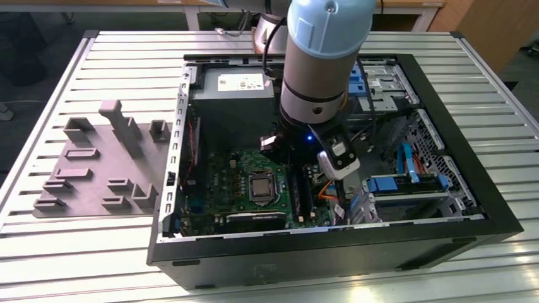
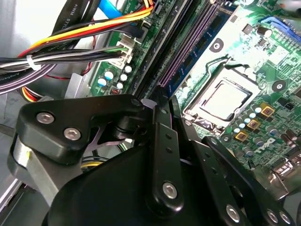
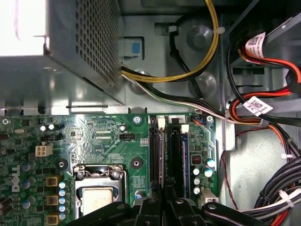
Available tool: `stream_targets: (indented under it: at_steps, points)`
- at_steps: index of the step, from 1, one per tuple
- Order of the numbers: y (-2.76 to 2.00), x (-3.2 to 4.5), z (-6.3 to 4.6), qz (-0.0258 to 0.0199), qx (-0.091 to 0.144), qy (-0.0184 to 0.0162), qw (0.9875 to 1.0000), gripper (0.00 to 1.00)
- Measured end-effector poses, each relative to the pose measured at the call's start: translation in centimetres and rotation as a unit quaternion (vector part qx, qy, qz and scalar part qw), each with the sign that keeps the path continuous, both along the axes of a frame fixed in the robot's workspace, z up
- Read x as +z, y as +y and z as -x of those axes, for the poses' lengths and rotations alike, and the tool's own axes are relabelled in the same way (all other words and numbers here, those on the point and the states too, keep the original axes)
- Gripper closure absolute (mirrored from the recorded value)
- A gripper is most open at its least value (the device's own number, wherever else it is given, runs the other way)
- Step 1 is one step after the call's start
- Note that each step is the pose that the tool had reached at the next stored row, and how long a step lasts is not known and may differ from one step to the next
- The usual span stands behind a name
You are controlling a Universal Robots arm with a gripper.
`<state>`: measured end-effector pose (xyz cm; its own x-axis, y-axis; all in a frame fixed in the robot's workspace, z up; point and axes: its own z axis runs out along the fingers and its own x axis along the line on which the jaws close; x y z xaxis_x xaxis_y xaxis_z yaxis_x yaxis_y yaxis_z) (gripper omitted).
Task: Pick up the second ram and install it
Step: 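Insert the second ram into the second slot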
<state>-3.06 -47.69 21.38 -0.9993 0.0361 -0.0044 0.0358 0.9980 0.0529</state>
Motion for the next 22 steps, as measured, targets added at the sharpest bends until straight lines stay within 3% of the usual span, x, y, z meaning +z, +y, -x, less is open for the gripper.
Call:
stream_targets:
  at_steps: [22]
  points:
    - [-0.05, 0.11, -0.06, 0.0001, 0.0, 0.0002, 1.0, 0.86]
